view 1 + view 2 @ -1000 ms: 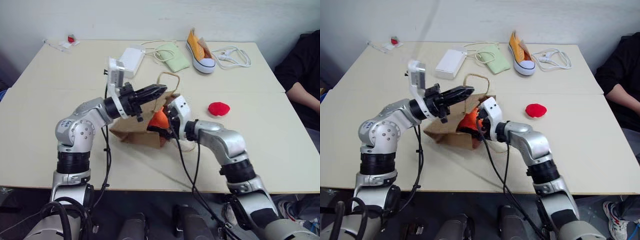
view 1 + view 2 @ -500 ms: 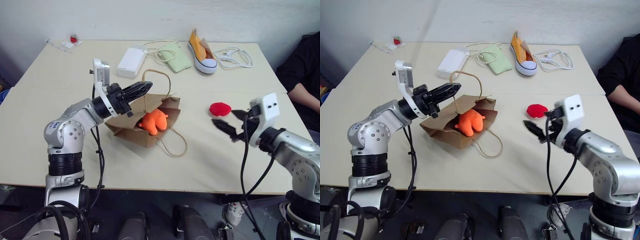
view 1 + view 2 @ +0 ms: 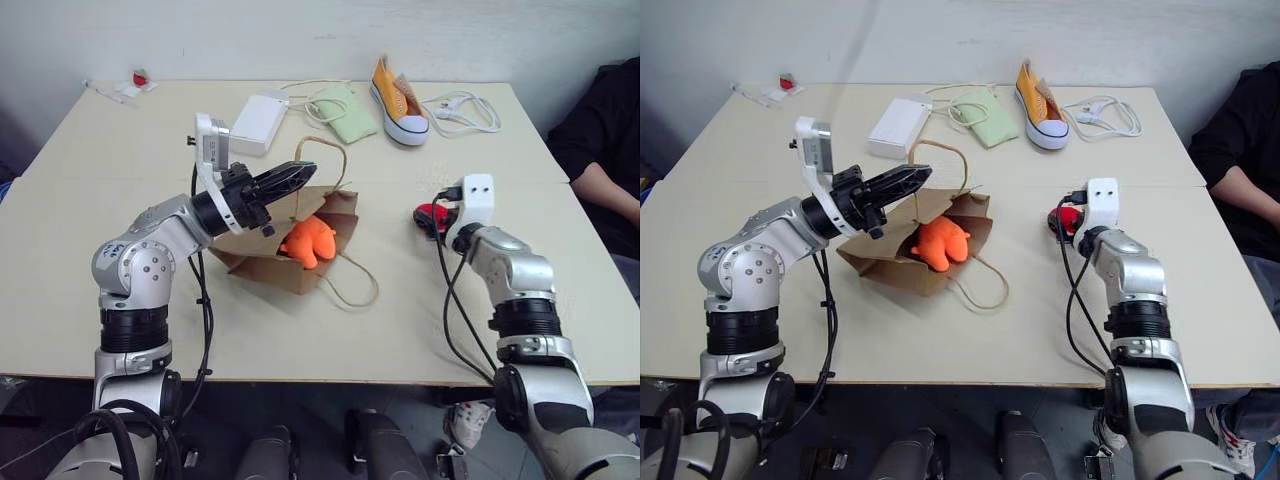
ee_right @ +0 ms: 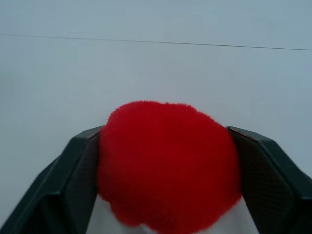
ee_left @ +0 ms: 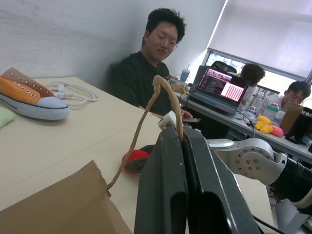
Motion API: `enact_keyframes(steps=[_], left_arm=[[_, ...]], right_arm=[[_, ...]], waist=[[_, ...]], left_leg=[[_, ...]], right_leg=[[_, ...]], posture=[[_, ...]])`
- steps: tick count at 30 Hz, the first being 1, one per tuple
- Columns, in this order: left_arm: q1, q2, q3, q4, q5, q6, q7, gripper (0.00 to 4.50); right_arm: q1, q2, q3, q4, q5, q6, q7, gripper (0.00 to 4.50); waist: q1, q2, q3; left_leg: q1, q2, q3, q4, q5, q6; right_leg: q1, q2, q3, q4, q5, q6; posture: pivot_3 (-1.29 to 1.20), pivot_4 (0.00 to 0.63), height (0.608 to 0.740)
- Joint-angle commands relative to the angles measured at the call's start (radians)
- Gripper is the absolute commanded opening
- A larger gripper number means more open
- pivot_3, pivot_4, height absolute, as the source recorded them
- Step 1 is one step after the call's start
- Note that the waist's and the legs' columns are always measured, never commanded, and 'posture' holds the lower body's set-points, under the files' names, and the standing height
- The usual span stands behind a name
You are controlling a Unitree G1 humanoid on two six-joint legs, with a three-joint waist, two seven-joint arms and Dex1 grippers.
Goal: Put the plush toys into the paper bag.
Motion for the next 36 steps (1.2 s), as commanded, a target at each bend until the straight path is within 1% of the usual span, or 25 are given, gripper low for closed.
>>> enact_keyframes(steps=[1,3,4,5,7,9,10,13,16,19,21,23,25,30,33,35,36], left_arm=[[-0.005,0.011,0.015,-0.051,-0.027,-0.001,0.007,0.0],[0.003,0.017,0.011,-0.06,-0.025,0.003,0.008,0.0],[0.009,0.021,0.006,-0.067,-0.024,0.004,0.005,0.0],[0.014,0.024,0.003,-0.071,-0.024,0.004,0.004,0.0],[0.021,0.03,0.0,-0.082,-0.031,0.013,0.001,0.0],[0.021,0.033,-0.005,-0.09,-0.04,0.021,-0.004,0.0],[0.018,0.033,-0.011,-0.091,-0.042,0.023,-0.009,0.0],[0.014,0.034,-0.034,-0.094,-0.038,0.022,-0.027,0.0],[0.015,0.037,-0.044,-0.09,-0.034,0.015,-0.036,0.0],[0.022,0.042,-0.049,-0.104,-0.053,0.026,-0.053,0.0],[0.03,0.051,-0.049,-0.116,-0.059,0.028,-0.064,0.0],[0.034,0.053,-0.05,-0.115,-0.052,0.02,-0.066,0.0],[0.035,0.05,-0.05,-0.11,-0.047,0.011,-0.063,0.0],[0.033,0.034,-0.056,-0.085,-0.027,-0.022,-0.054,0.0],[0.032,0.025,-0.059,-0.073,-0.017,-0.039,-0.051,0.0],[0.03,0.02,-0.058,-0.069,-0.013,-0.046,-0.048,0.0],[0.027,0.019,-0.057,-0.064,-0.011,-0.049,-0.048,0.0]], right_arm=[[0.014,0.008,-0.006,-0.064,0.013,-0.022,0.019,2.53],[0.069,-0.016,0.039,-0.174,0.015,-0.035,0.1,1.86],[0.108,-0.027,0.052,-0.261,0.038,-0.01,0.143,1.53],[0.141,-0.034,0.057,-0.338,0.063,0.022,0.175,1.22],[0.21,-0.055,0.073,-0.551,0.173,0.152,0.254,0.62],[0.242,-0.047,0.091,-0.704,0.272,0.272,0.286,0.2],[0.24,-0.027,0.109,-0.754,0.31,0.323,0.284,0.12],[0.209,0.036,0.169,-0.801,0.341,0.386,0.262,0.11],[0.194,0.056,0.186,-0.795,0.341,0.4,0.247,0.11],[0.054,0.149,0.294,-0.547,0.213,0.28,0.21,0.11],[-0.019,0.209,0.272,-0.426,0.203,0.244,0.196,0.11],[-0.056,0.251,0.247,-0.378,0.225,0.251,0.204,0.11],[-0.07,0.271,0.259,-0.357,0.226,0.264,0.219,0.11],[-0.058,0.308,0.341,-0.321,0.202,0.272,0.284,0.11],[-0.041,0.31,0.389,-0.306,0.172,0.254,0.315,0.11],[-0.036,0.311,0.397,-0.293,0.16,0.245,0.322,0.11],[-0.031,0.31,0.397,-0.286,0.156,0.245,0.324,0.46]], waist=[[-0.001,0.0,0.0],[0.0,0.0,0.0],[0.0,0.0,0.0],[0.0,0.0,0.0],[0.002,0.001,0.001],[0.003,0.002,0.001],[0.0,0.002,0.001],[-0.002,0.002,0.001],[0.005,0.002,0.001],[0.001,0.002,0.001],[-0.005,0.002,0.001],[-0.004,0.002,0.001],[-0.001,0.002,0.001],[-0.003,0.002,0.001],[-0.004,0.002,0.001],[-0.004,0.002,0.001],[-0.003,0.002,0.001]], left_leg=[[0.0,0.0,0.0,0.0,0.0,0.0],[0.0,0.0,0.0,0.0,0.0,0.0],[0.0,0.0,0.0,0.0,0.0,0.0],[0.0,0.001,0.0,-0.001,0.0,0.0],[0.0,0.001,0.0,-0.001,0.0,0.0],[-0.001,0.001,-0.001,-0.001,0.0,0.0],[-0.001,0.001,-0.001,0.0,0.0,0.0],[0.001,0.001,-0.001,0.0,0.0,-0.001],[0.001,0.001,-0.001,0.0,0.001,-0.002],[0.0,-0.001,-0.002,0.001,0.0,-0.001],[0.0,-0.002,-0.001,0.001,0.001,0.0],[0.0,-0.001,-0.002,-0.002,0.002,-0.002],[0.0,0.0,-0.004,-0.003,0.002,-0.002],[-0.001,-0.002,-0.005,-0.003,0.001,-0.002],[-0.001,-0.001,-0.005,-0.003,0.002,-0.002],[-0.001,-0.001,-0.005,-0.003,0.002,-0.002],[-0.001,-0.001,-0.005,-0.002,0.002,-0.002]], right_leg=[[0.0,0.0,0.0,0.0,0.0,0.0],[0.0,0.0,0.0,0.001,0.0,0.0],[0.0,0.0,0.0,0.0,0.0,0.0],[0.0,0.0,0.0,0.0,0.0,0.0],[0.0,0.0,0.0,0.0,0.0,0.0],[0.0,0.0,0.0,0.0,0.0,0.0],[0.0,0.0,0.0,0.0,0.0,0.0],[0.0,0.0,0.0,0.002,0.0,0.0],[0.0,0.0,0.0,0.002,0.0,0.0],[0.0,-0.001,0.0,0.001,0.0,0.0],[0.0,-0.001,0.0,0.002,0.0,0.0],[-0.002,-0.001,-0.001,0.002,-0.001,-0.001],[-0.003,-0.001,-0.003,0.003,-0.001,-0.002],[-0.002,-0.002,-0.003,0.003,-0.001,-0.002],[-0.002,-0.001,-0.003,0.003,-0.001,-0.002],[-0.002,-0.001,-0.003,0.003,-0.001,-0.002],[-0.002,-0.001,-0.003,0.003,-0.001,-0.002]], posture=[[0.0,0.15,0.74],[0.0,0.15,0.74],[0.0,0.15,0.74],[0.0,0.15,0.74],[0.0,0.15,0.74],[0.0,0.15,0.74],[0.0,0.15,0.74],[0.0,0.15,0.74],[0.0,0.15,0.74],[0.0,0.15,0.74],[0.0,0.15,0.74],[0.0,0.15,0.74],[0.0,0.15,0.74],[0.0,0.15,0.74],[0.0,0.15,0.74],[0.0,0.15,0.74],[0.0,0.15,0.74]])
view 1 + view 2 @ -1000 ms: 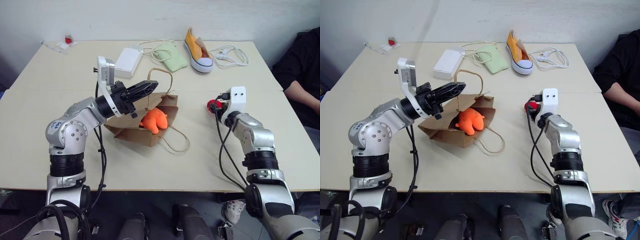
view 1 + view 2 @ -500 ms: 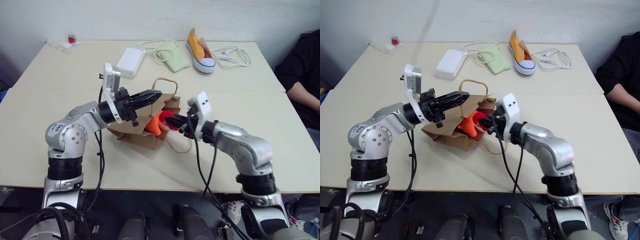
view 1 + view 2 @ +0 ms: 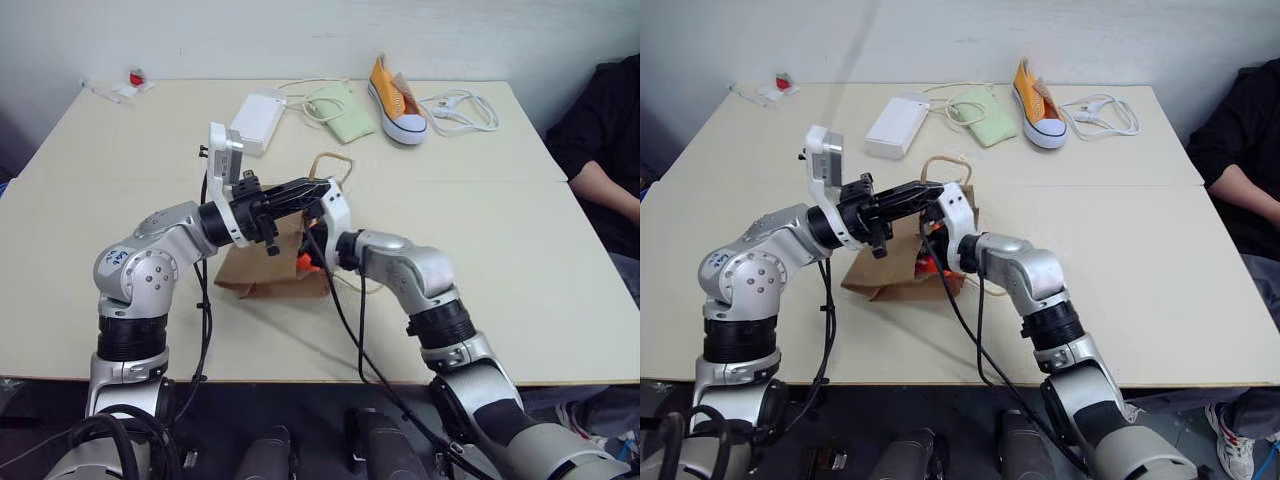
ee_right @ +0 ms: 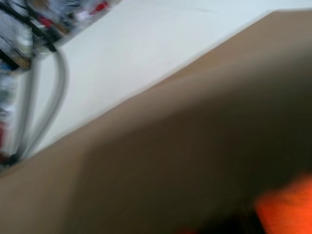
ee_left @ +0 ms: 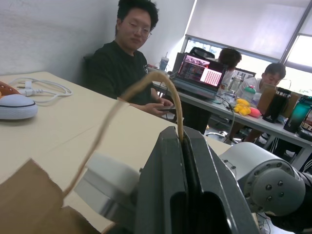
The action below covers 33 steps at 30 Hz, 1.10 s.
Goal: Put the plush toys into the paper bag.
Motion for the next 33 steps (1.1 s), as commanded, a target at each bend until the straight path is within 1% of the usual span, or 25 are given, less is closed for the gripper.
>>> enact_keyframes(steps=[1,3,5,8,10,12,14,17,21,23,27,29,33], left_arm=[[-0.01,-0.008,0.006,0.007,0.008,-0.032,0.003,0.0],[-0.012,-0.007,0.009,0.017,0.014,-0.041,0.001,0.0],[-0.014,-0.005,0.012,0.03,0.018,-0.049,0.0,0.0],[-0.016,0.0,0.017,0.047,0.025,-0.058,-0.002,0.0],[-0.02,0.004,0.02,0.06,0.029,-0.065,-0.006,0.0],[-0.025,0.008,0.023,0.072,0.031,-0.069,-0.01,0.0],[-0.03,0.011,0.024,0.083,0.033,-0.075,-0.013,0.0],[-0.036,0.013,0.024,0.095,0.036,-0.081,-0.018,0.0],[-0.038,0.011,0.024,0.102,0.04,-0.085,-0.023,0.0],[-0.036,0.01,0.024,0.099,0.04,-0.082,-0.025,0.0],[-0.037,0.009,0.02,0.095,0.038,-0.078,-0.028,0.0],[-0.041,0.01,0.018,0.097,0.039,-0.076,-0.031,0.0],[-0.049,0.011,0.014,0.103,0.043,-0.076,-0.035,0.0]], right_arm=[[0.013,0.008,0.018,0.01,-0.017,-0.013,0.02,0.86],[0.02,0.004,0.002,0.0,-0.006,0.004,0.026,1.48],[0.027,-0.01,-0.016,-0.045,0.011,0.023,0.038,2.22],[0.045,-0.063,-0.052,-0.177,0.052,0.081,0.052,3.32],[0.072,-0.122,-0.082,-0.29,0.089,0.141,0.056,4.03],[0.109,-0.19,-0.123,-0.41,0.117,0.202,0.042,4.03],[0.148,-0.241,-0.194,-0.515,0.162,0.281,0.011,4.03],[0.197,-0.285,-0.298,-0.623,0.237,0.387,-0.024,4.03],[0.336,-0.346,-0.465,-0.732,0.292,0.511,-0.085,4.03],[0.417,-0.346,-0.518,-0.732,0.279,0.544,-0.132,4.03],[0.514,-0.322,-0.512,-0.684,0.245,0.52,-0.184,4.03],[0.528,-0.283,-0.51,-0.645,0.246,0.505,-0.204,4.03],[0.491,-0.168,-0.536,-0.561,0.285,0.495,-0.227,4.03]], waist=[[0.0,0.0,0.0],[0.0,0.0,0.0],[0.001,0.0,0.0],[0.002,0.0,0.0],[0.007,0.0,0.0],[0.007,0.0,0.0],[0.009,0.0,0.0],[0.008,0.0,0.0],[0.008,0.0,0.0],[0.01,0.0,0.0],[0.006,0.0,0.0],[0.004,0.0,0.0],[0.004,0.0,0.0]], left_leg=[[0.0,0.0,0.0,0.0,0.0,0.0],[0.0,0.0,0.0,0.0,0.0,0.0],[0.0,0.0,0.0,0.0,0.0,0.0],[0.0,0.0,0.0,0.0,0.0,0.0],[0.0,0.0,-0.001,0.0,0.0,0.0],[-0.001,0.0,-0.002,0.001,0.0,0.0],[-0.002,0.0,-0.002,0.001,0.0,0.001],[-0.002,0.0,-0.003,0.001,0.0,0.001],[-0.001,0.0,-0.002,0.0,0.0,0.0],[-0.001,0.0,-0.002,-0.001,0.0,0.001],[0.0,0.0,-0.001,-0.001,0.0,0.001],[0.0,0.0,-0.001,-0.001,0.0,0.0],[0.002,0.001,0.0,-0.002,0.001,-0.001]], right_leg=[[0.0,0.0,0.0,0.0,0.0,0.0],[0.0,0.0,0.0,0.0,0.0,0.0],[0.0,0.0,0.0,0.0,0.0,0.0],[0.0,0.0,0.0,0.0,0.0,0.0],[0.0,0.0,0.0,0.0,0.0,0.0],[0.001,-0.001,-0.001,0.0,0.0,0.0],[0.001,-0.001,-0.001,-0.002,0.0,0.0],[0.001,-0.001,-0.001,-0.002,0.0,0.0],[0.001,-0.001,-0.001,-0.002,0.0,0.0],[0.002,-0.001,-0.001,-0.003,0.0,0.0],[0.003,-0.001,0.001,-0.005,0.0,0.0],[0.003,0.0,0.001,-0.005,0.0,0.0],[0.003,0.001,0.002,-0.003,0.0,0.0]], posture=[[0.0,0.15,0.74],[0.0,0.15,0.74],[0.0,0.15,0.74],[0.0,0.15,0.74],[0.0,0.15,0.74],[0.0,0.15,0.74],[0.0,0.15,0.74],[0.0,0.15,0.74],[0.0,0.15,0.74],[0.0,0.15,0.74],[0.0,0.15,0.74],[0.0,0.15,0.74],[0.0,0.15,0.74]])
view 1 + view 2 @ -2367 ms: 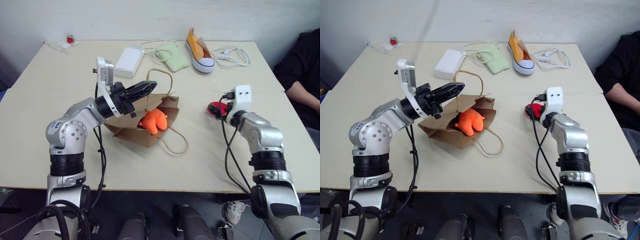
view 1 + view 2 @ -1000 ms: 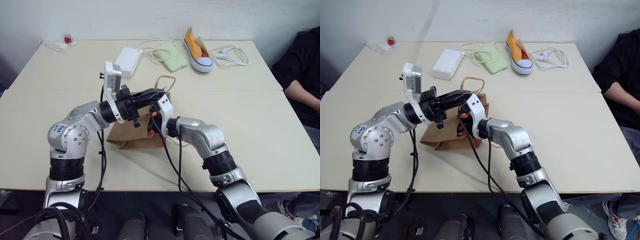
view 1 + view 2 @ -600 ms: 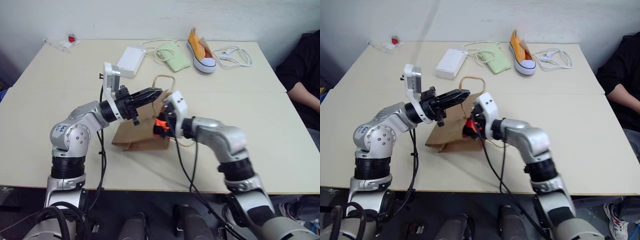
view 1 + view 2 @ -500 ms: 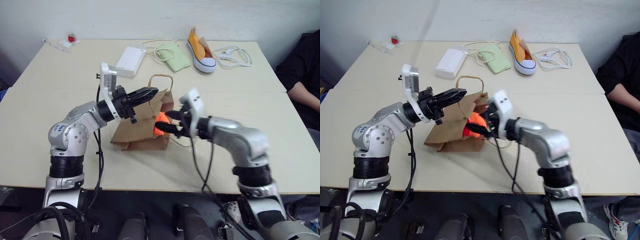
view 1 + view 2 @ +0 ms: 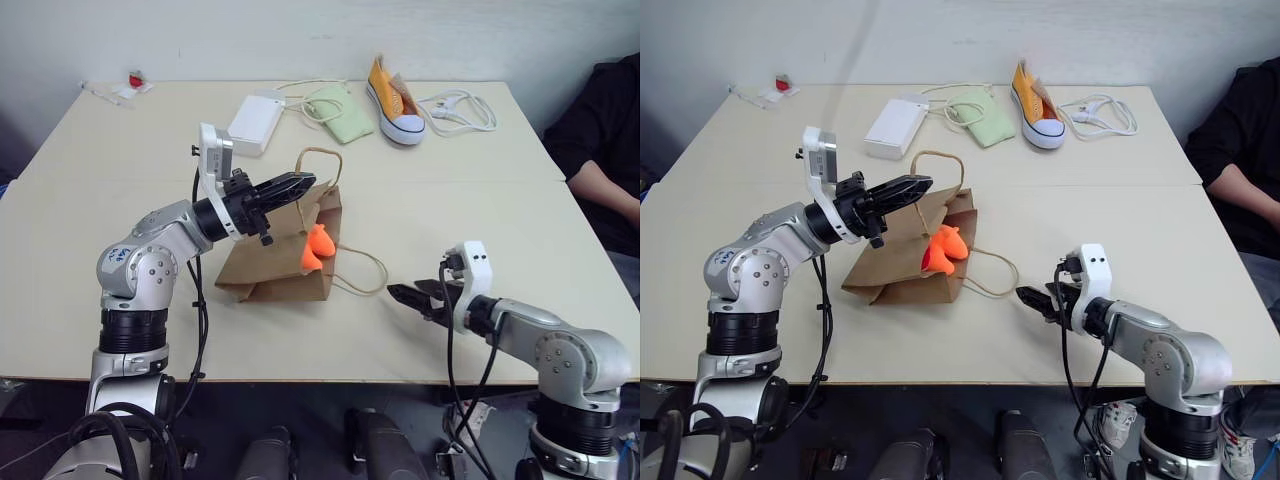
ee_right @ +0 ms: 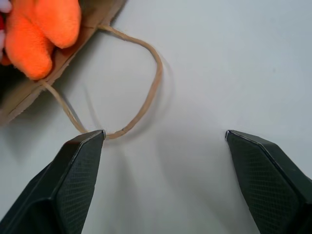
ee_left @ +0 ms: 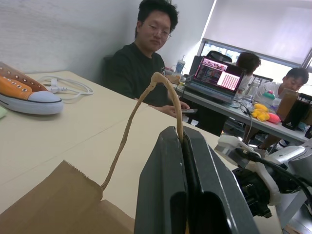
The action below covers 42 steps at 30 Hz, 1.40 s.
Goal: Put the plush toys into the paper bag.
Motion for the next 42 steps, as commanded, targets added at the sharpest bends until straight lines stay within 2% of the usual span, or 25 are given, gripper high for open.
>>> enact_keyframes(steps=[1,3,6,12,13,18,23,27,30,33,36,39,42], left_arm=[[-0.033,0.005,0.003,-0.012,-0.001,-0.01,-0.011,0.0],[-0.036,0.006,0.002,-0.011,0.0,-0.008,-0.011,0.0],[-0.041,0.008,0.002,-0.013,0.0,-0.004,-0.01,0.0],[-0.037,0.016,0.01,-0.023,-0.001,0.004,-0.004,0.0],[-0.033,0.016,0.01,-0.026,-0.001,0.005,-0.003,0.0],[-0.026,0.012,0.011,-0.034,-0.003,0.003,0.003,0.0],[-0.072,-0.033,0.032,-0.023,-0.025,-0.008,0.047,0.0],[-0.106,-0.069,0.04,0.005,-0.016,-0.027,0.071,0.0],[-0.117,-0.115,0.001,0.059,0.038,-0.08,0.076,0.0],[-0.12,-0.168,-0.037,0.102,0.077,-0.123,0.075,0.0],[-0.124,-0.187,-0.045,0.108,0.083,-0.131,0.062,0.0],[-0.127,-0.18,-0.034,0.108,0.079,-0.128,0.061,0.0],[-0.12,-0.158,-0.018,0.097,0.068,-0.116,0.055,0.0]], right_arm=[[-0.037,0.092,-0.023,0.071,0.053,-0.008,-0.024,3.67],[-0.066,0.149,-0.033,0.117,0.066,-0.009,-0.042,3.16],[-0.092,0.196,-0.033,0.154,0.077,-0.006,-0.06,2.17],[-0.097,0.199,-0.002,0.145,0.082,-0.061,-0.062,0.14],[-0.096,0.193,-0.005,0.134,0.09,-0.07,-0.059,0.02],[-0.108,0.128,-0.036,0.053,0.154,-0.083,-0.031,0.02],[-0.241,-0.027,-0.199,-0.025,0.367,-0.049,-0.023,0.02],[-0.316,-0.155,-0.244,-0.047,0.492,-0.039,-0.038,0.02],[-0.321,-0.246,-0.153,-0.11,0.444,-0.082,-0.021,0.02],[-0.277,-0.273,-0.025,-0.16,0.33,-0.18,-0.009,0.02],[-0.259,-0.249,0.017,-0.163,0.25,-0.294,-0.027,0.02],[-0.289,-0.191,0.014,-0.173,0.277,-0.356,-0.049,0.02],[-0.281,-0.194,0.061,-0.182,0.23,-0.403,-0.035,0.02]], waist=[[-0.001,0.0,0.0],[0.0,0.0,0.0],[0.001,0.0,0.0],[0.001,0.0,0.0],[0.001,0.0,0.0],[0.003,0.0,0.0],[0.005,0.002,0.001],[0.007,0.001,0.001],[0.008,0.001,0.001],[0.009,0.001,0.001],[0.009,0.001,0.001],[0.009,0.001,0.001],[0.01,0.001,0.001]], left_leg=[[0.0,0.0,0.0,0.0,0.0,0.0],[0.0,0.0,0.0,0.0,0.0,0.0],[0.0,0.0,0.0,0.0,0.0,0.0],[0.0,0.0,0.0,0.0,0.0,0.0],[0.0,0.0,0.0,0.0,0.0,0.0],[-0.001,0.0,0.0,0.0,0.0,0.0],[-0.002,-0.001,0.0,0.0,0.0,0.001],[-0.002,0.0,-0.002,-0.001,0.0,0.001],[-0.002,0.0,-0.001,-0.002,0.0,0.001],[-0.002,0.0,-0.001,-0.002,0.0,0.001],[-0.002,0.0,-0.001,-0.002,0.001,0.001],[-0.002,0.0,0.0,-0.002,0.001,0.0],[-0.002,0.0,-0.001,-0.001,0.001,0.0]], right_leg=[[0.0,0.0,0.0,0.0,0.0,0.0],[0.0,0.0,0.0,0.001,0.0,0.0],[-0.001,0.0,0.0,0.001,0.0,0.0],[0.0,0.0,0.0,0.001,0.0,0.0],[0.0,0.0,0.0,0.001,0.0,0.0],[-0.001,0.0,0.0,0.001,0.0,0.0],[-0.001,-0.001,0.0,0.0,0.0,0.0],[0.0,-0.001,-0.002,-0.002,0.0,0.0],[0.0,-0.001,-0.001,-0.003,0.0,0.0],[0.0,0.0,-0.001,-0.004,0.0,0.0],[0.0,0.0,-0.001,-0.004,0.0,0.001],[0.0,0.0,-0.001,-0.004,0.0,0.001],[0.0,0.0,-0.001,-0.003,0.0,0.001]], posture=[[0.0,0.15,0.74],[0.0,0.15,0.74],[0.0,0.15,0.74],[0.0,0.15,0.74],[0.0,0.15,0.74],[0.0,0.15,0.74],[0.0,0.15,0.74],[0.0,0.15,0.74],[0.0,0.15,0.74],[0.0,0.15,0.74],[0.0,0.15,0.74],[0.0,0.15,0.74],[0.0,0.15,0.74]])
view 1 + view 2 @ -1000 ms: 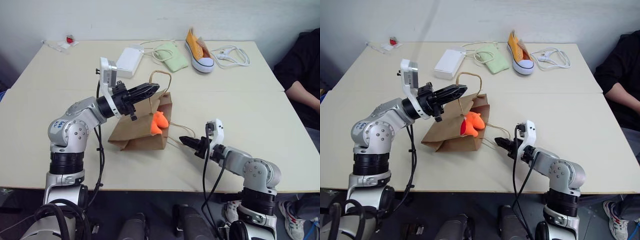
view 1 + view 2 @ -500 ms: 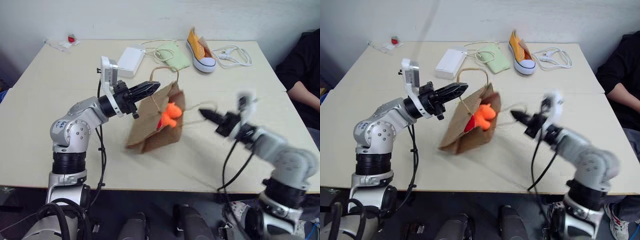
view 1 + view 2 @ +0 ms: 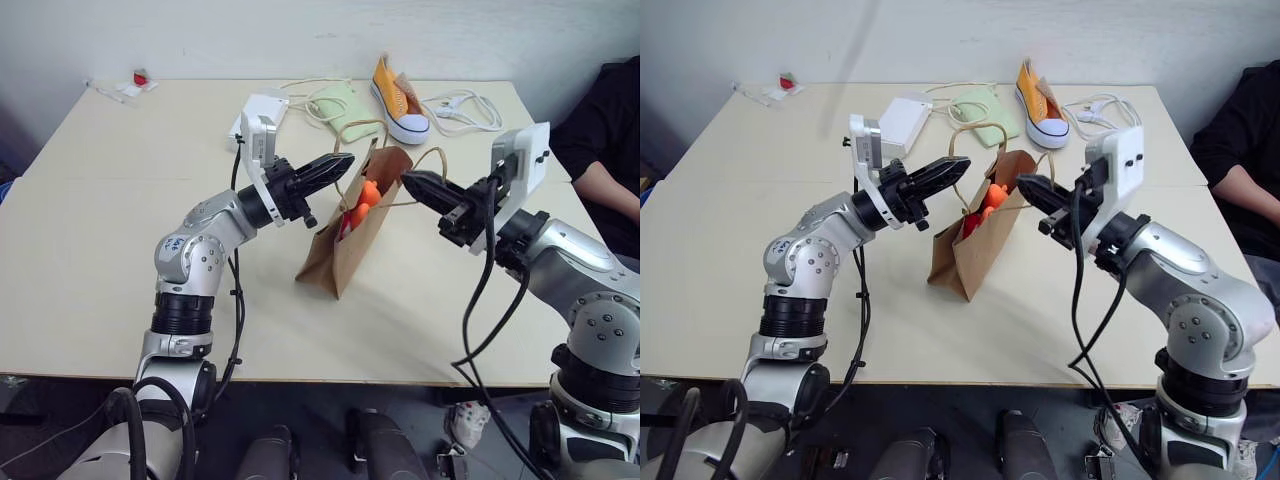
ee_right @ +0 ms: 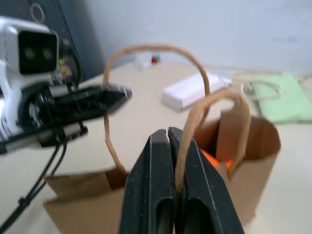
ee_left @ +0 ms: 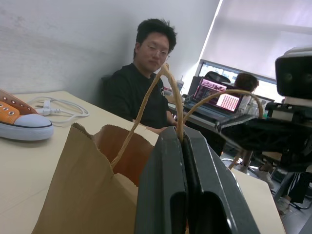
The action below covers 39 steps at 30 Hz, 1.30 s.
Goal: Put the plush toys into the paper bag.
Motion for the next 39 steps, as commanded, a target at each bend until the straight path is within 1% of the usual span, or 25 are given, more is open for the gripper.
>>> enact_keyframes(steps=[1,3,6,10,12,13,15,18,20,21,23,24,26,28,30,33,36,37,39], left_arm=[[-0.012,0.033,0.038,-0.031,-0.021,0.006,-0.008,0.2],[-0.004,0.05,0.055,-0.05,-0.04,0.026,-0.009,0.61],[0.018,0.084,0.084,-0.094,-0.072,0.063,-0.015,1.57],[0.081,0.159,0.109,-0.185,-0.122,0.128,-0.042,2.87],[0.133,0.218,0.113,-0.235,-0.139,0.158,-0.076,3.55],[0.16,0.248,0.113,-0.256,-0.143,0.167,-0.095,3.82],[0.21,0.299,0.104,-0.287,-0.129,0.163,-0.128,4.46],[0.278,0.356,0.073,-0.315,-0.097,0.132,-0.18,4.46],[0.314,0.372,0.022,-0.324,-0.042,0.079,-0.21,4.46],[0.32,0.37,-0.002,-0.323,-0.017,0.056,-0.216,4.46],[0.322,0.348,-0.048,-0.314,0.026,0.013,-0.215,4.46],[0.317,0.332,-0.069,-0.304,0.04,-0.001,-0.215,4.49],[0.306,0.294,-0.113,-0.286,0.072,-0.032,-0.209,4.5],[0.289,0.247,-0.144,-0.259,0.112,-0.072,-0.185,4.5],[0.269,0.193,-0.152,-0.23,0.145,-0.109,-0.14,4.5],[0.255,0.153,-0.164,-0.205,0.172,-0.129,-0.124,4.5],[0.247,0.127,-0.186,-0.181,0.222,-0.149,-0.089,4.5],[0.245,0.115,-0.189,-0.172,0.234,-0.151,-0.073,4.5],[0.239,0.093,-0.199,-0.143,0.271,-0.172,-0.038,4.5]], right_arm=[[-0.002,0.0,0.022,-0.036,-0.028,-0.064,-0.001,0.0],[0.001,0.004,0.024,-0.021,-0.024,-0.068,-0.009,0.41],[0.005,-0.01,0.013,-0.023,0.012,-0.057,0.006,1.29],[0.053,-0.089,-0.003,-0.065,0.037,-0.031,0.045,2.73],[0.118,-0.165,-0.016,-0.09,0.032,-0.028,0.09,3.46],[0.154,-0.2,-0.026,-0.099,0.026,-0.03,0.113,3.77],[0.216,-0.254,-0.049,-0.109,0.017,-0.045,0.153,4.47],[0.287,-0.314,-0.102,-0.107,0.032,-0.05,0.202,4.47],[0.347,-0.352,-0.108,-0.114,0.012,-0.066,0.253,4.47],[0.369,-0.364,-0.093,-0.116,-0.015,-0.084,0.269,4.47],[0.385,-0.352,-0.036,-0.112,-0.066,-0.128,0.269,4.47],[0.373,-0.33,0.007,-0.103,-0.09,-0.143,0.255,4.3],[0.338,-0.278,0.108,-0.079,-0.151,-0.172,0.227,3.84],[0.299,-0.238,0.219,-0.043,-0.244,-0.212,0.212,3.15],[0.263,-0.202,0.303,-0.003,-0.323,-0.246,0.2,2.43],[0.21,-0.141,0.39,0.066,-0.414,-0.288,0.179,1.37],[0.175,-0.084,0.439,0.118,-0.475,-0.322,0.172,0.29],[0.169,-0.069,0.449,0.132,-0.49,-0.331,0.173,0.03],[0.163,-0.04,0.461,0.158,-0.515,-0.351,0.179,0.03]], waist=[[0.0,0.0,0.0],[0.0,0.0,0.0],[0.002,0.0,0.0],[0.007,0.0,0.0],[0.014,0.0,0.0],[0.015,0.0,0.0],[0.017,0.0,0.0],[0.021,0.0,0.0],[0.023,0.0,0.0],[0.024,0.0,0.0],[0.025,-0.001,0.0],[0.024,-0.001,0.0],[0.02,-0.001,0.0],[0.016,-0.001,0.0],[0.018,-0.001,0.0],[0.018,-0.001,0.0],[0.018,-0.001,0.0],[0.019,-0.001,0.0],[0.021,-0.001,0.0]], left_leg=[[0.0,0.0,0.0,0.0,0.0,0.0],[0.0,0.0,0.0,0.0,0.0,0.0],[0.0,0.0,0.0,0.0,0.0,0.0],[0.0,0.0,0.0,0.0,0.0,0.0],[0.0,0.0,0.0,-0.001,0.0,0.0],[0.0,0.0,0.0,-0.001,0.0,0.001],[0.0,0.0,-0.001,-0.002,0.0,0.001],[0.0,0.0,-0.001,-0.001,-0.001,0.001],[0.001,0.0,-0.001,-0.001,-0.001,0.002],[0.001,0.0,-0.001,-0.002,-0.001,0.002],[0.001,0.0,-0.001,-0.001,-0.001,0.002],[0.001,0.0,-0.001,-0.001,-0.001,0.002],[0.002,0.0,0.0,-0.001,-0.001,0.002],[0.002,0.0,0.0,-0.001,0.0,0.002],[0.002,0.0,0.0,-0.001,0.0,0.002],[0.001,0.0,0.0,0.0,0.0,0.002],[0.001,0.0,0.0,0.0,0.0,0.002],[0.001,0.0,0.0,0.0,0.0,0.002],[0.001,0.0,0.0,0.0,0.0,0.002]], right_leg=[[0.0,0.0,0.0,0.0,0.0,0.0],[0.0,0.0,0.0,-0.001,0.0,0.0],[0.0,0.0,0.0,0.0,0.0,0.0],[0.0,0.0,0.0,-0.001,0.0,0.0],[0.0,0.0,0.0,-0.002,0.0,0.0],[0.0,0.0,0.0,-0.002,0.0,0.0],[0.001,0.0,0.0,-0.003,0.0,0.0],[0.002,-0.001,0.0,-0.003,0.0,0.0],[0.003,-0.001,0.0,-0.004,0.0,0.0],[0.003,-0.001,0.0,-0.004,0.0,0.0],[0.004,-0.001,0.0,-0.004,0.0,0.0],[0.004,-0.001,0.0,-0.004,0.0,0.0],[0.003,-0.001,0.001,-0.004,0.0,0.0],[0.003,-0.001,0.001,-0.003,0.0,0.0],[0.002,0.0,0.001,-0.003,0.0,0.0],[0.002,0.0,0.001,-0.002,0.0,0.0],[0.002,0.0,0.0,-0.003,0.0,0.0],[0.002,0.0,0.0,-0.003,0.0,0.0],[0.002,0.0,0.0,-0.003,0.0,0.0]], posture=[[0.0,0.15,0.74],[0.0,0.15,0.74],[0.0,0.15,0.74],[0.0,0.15,0.74],[0.0,0.15,0.74],[0.0,0.15,0.74],[0.0,0.15,0.74],[0.0,0.15,0.74],[0.0,0.15,0.74],[0.0,0.15,0.74],[0.0,0.15,0.74],[0.0,0.15,0.74],[0.0,0.15,0.74],[0.0,0.15,0.74],[0.0,0.15,0.74],[0.0,0.15,0.74],[0.0,0.15,0.74],[0.0,0.15,0.74],[0.0,0.15,0.74]])
